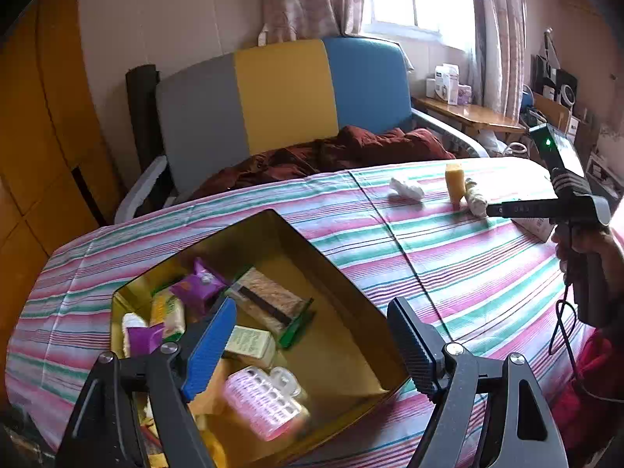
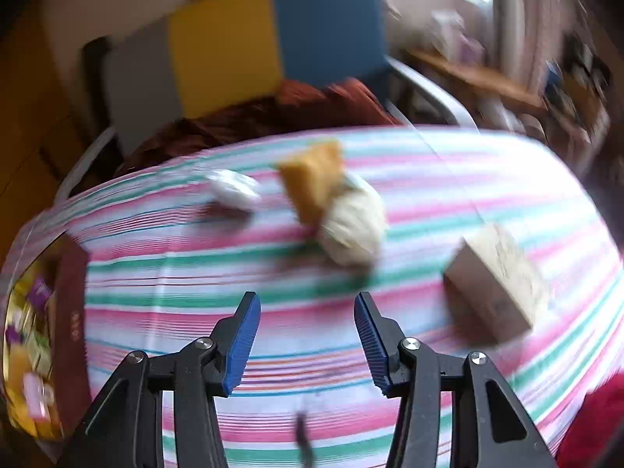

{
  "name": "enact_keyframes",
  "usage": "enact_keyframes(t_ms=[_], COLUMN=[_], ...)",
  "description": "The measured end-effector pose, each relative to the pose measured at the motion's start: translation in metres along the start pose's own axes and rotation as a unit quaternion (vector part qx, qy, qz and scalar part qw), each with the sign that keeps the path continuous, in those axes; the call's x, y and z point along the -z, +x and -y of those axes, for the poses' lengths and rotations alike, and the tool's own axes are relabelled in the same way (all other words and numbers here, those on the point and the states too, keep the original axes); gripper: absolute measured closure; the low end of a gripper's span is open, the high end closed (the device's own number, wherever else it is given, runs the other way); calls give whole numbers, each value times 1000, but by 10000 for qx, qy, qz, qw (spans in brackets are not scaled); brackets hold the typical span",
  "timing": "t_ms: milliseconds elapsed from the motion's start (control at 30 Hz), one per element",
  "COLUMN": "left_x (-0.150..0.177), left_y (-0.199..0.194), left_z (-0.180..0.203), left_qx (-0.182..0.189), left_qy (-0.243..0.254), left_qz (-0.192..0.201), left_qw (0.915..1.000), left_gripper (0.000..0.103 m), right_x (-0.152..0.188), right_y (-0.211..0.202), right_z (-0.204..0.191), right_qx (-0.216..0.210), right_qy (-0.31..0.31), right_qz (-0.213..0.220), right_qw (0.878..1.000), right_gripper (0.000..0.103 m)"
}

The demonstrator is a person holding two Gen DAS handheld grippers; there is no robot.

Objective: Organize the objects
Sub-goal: 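Withdraw both tools from the tray toward the remaining items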

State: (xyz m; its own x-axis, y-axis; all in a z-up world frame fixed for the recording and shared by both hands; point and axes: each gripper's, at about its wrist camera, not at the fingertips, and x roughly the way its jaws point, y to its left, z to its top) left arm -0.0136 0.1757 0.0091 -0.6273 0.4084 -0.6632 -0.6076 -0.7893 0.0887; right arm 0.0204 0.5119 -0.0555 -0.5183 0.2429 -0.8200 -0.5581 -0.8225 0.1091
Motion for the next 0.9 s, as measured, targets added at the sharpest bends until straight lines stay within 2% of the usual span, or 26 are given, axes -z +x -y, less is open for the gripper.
enact_keyframes(t_ms=[267, 367, 600, 733, 900], left_x=[-31, -45, -69, -79, -90], left_y=[25, 33, 62, 89, 123], left_z=[28, 37, 65, 76, 78], left_qx=[395, 550, 611, 664, 816], left_qy=[63, 45, 247, 125, -336], left_qz=[-140, -178, -294, -552, -966], left_qw=[9991, 9983, 9974, 9962, 9914], left_gripper=[23, 23, 23, 23, 23], right_x=[-3, -3, -1, -1, -4], right_y=[6, 7, 8, 6, -5], right_z=[43, 48, 49, 48, 59], right_qx=[-49, -40, -162, -229, -296], right_qy=[1103, 1250, 1288, 1281, 1580], right_qz=[-337, -427, -555, -567, -331], right_qw=[9933, 9912, 9900, 9899, 9864], right_gripper=[52, 52, 52, 52, 52])
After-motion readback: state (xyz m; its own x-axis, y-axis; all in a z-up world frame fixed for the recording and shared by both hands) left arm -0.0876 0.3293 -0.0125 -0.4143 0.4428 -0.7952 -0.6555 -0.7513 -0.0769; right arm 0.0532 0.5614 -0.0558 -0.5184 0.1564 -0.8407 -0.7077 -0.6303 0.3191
